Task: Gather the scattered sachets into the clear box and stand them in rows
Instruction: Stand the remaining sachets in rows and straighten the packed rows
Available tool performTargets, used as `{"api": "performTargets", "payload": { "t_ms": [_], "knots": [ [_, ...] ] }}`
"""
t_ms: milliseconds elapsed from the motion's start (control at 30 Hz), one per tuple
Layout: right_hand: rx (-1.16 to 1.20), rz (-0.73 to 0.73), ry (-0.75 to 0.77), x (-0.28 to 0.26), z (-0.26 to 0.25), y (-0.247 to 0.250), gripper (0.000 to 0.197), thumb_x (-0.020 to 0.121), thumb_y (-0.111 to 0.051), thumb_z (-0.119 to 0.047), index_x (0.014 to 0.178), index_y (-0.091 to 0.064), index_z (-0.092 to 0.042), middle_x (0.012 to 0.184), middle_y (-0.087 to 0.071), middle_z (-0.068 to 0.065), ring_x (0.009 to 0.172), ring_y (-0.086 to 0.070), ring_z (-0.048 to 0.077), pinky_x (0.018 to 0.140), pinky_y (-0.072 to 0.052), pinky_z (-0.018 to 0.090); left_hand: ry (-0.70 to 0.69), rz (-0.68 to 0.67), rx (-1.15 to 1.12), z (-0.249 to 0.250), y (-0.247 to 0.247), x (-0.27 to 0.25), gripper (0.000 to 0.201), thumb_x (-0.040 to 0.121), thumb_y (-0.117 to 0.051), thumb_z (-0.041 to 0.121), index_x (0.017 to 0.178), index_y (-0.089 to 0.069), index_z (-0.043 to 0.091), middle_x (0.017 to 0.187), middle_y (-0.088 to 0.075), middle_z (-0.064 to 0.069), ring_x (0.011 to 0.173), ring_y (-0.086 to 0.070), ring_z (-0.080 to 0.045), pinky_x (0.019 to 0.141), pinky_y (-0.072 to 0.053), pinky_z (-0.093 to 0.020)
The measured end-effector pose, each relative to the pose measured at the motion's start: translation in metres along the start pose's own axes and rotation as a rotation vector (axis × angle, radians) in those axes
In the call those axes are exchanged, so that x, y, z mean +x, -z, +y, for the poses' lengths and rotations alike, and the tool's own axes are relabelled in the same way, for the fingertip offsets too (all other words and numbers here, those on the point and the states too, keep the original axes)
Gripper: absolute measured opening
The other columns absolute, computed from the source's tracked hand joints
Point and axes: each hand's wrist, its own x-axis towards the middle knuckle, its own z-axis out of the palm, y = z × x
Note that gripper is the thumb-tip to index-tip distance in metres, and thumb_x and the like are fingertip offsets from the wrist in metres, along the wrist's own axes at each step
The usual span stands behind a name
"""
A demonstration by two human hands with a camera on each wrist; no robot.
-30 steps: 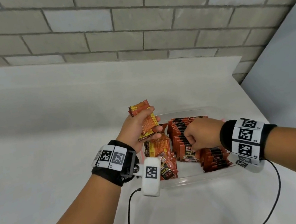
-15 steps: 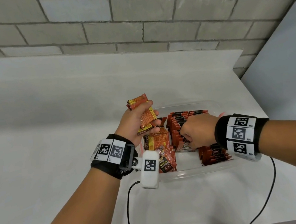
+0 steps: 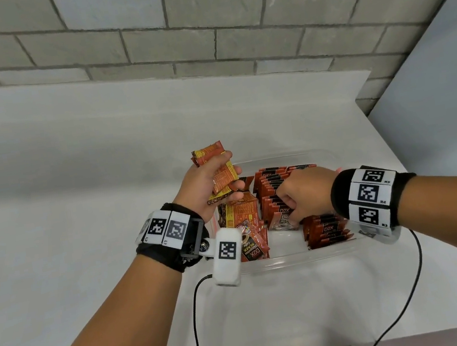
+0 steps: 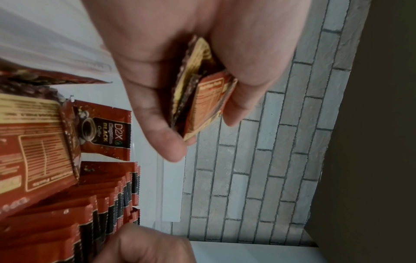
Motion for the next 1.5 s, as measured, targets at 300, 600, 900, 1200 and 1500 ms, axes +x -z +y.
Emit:
{"api": "performTargets", "payload": {
  "t_ms": [300, 600, 900, 1200, 1500],
  "knots": [
    [0.087, 0.058, -0.039, -0.006, 0.007, 0.003, 0.027, 0.077, -0.075, -0.039, 0.077, -0.053, -0.022, 0.072, -0.052, -0.009, 0.063, -0.046, 0.008, 0.052, -0.031, 0.021, 0.034, -0.033, -0.032, -0.002, 0.001, -0.001, 0.021, 0.096, -0.048, 0.024, 0.108, -0.060, 0.011, 0.084, -0.070, -0.014, 0.062, -0.067, -0.025, 0.048, -0.056, -0.027],
    [0.210, 0.068, -0.046, -0.013, 0.013, 0.008, 0.026, 0.079, -0.074, -0.040, 0.085, -0.058, -0.021, 0.075, -0.058, -0.006, 0.062, -0.049, 0.008, 0.054, -0.035, 0.021, 0.065, -0.058, -0.049, -0.001, -0.003, -0.005, 0.025, 0.098, -0.042, 0.021, 0.112, -0.059, 0.010, 0.091, -0.073, -0.016, 0.069, -0.071, -0.027, 0.050, -0.057, -0.027],
    [1.027, 0.483, 0.055, -0.032, 0.008, 0.030, 0.063, 0.085, -0.069, -0.030, 0.140, -0.038, -0.034, 0.106, -0.059, -0.006, 0.065, -0.059, 0.006, 0.061, -0.047, 0.022, 0.079, -0.208, 0.112, -0.001, -0.030, -0.016, 0.025, 0.086, -0.063, 0.017, 0.110, -0.063, 0.011, 0.097, -0.071, -0.021, 0.069, -0.072, -0.026, 0.048, -0.056, -0.024],
    [1.160, 0.511, 0.056, -0.048, 0.012, 0.011, 0.054, 0.084, -0.070, -0.015, 0.133, -0.051, -0.031, 0.104, -0.062, -0.003, 0.084, -0.066, 0.019, 0.081, -0.055, 0.035, 0.060, -0.269, 0.264, -0.010, -0.047, -0.019, 0.045, 0.079, -0.059, 0.047, 0.112, -0.063, 0.017, 0.089, -0.072, -0.013, 0.065, -0.070, -0.019, 0.048, -0.054, -0.019],
    [1.273, 0.554, -0.004, -0.047, 0.016, 0.003, 0.040, 0.087, -0.066, -0.008, 0.126, -0.058, -0.015, 0.082, -0.069, 0.003, 0.071, -0.064, 0.021, 0.075, -0.057, 0.034, 0.155, -0.233, 0.018, -0.020, -0.047, -0.018, 0.058, 0.081, -0.051, 0.052, 0.123, -0.059, 0.013, 0.110, -0.068, -0.022, 0.073, -0.072, -0.030, 0.046, -0.056, -0.027]
  ]
}}
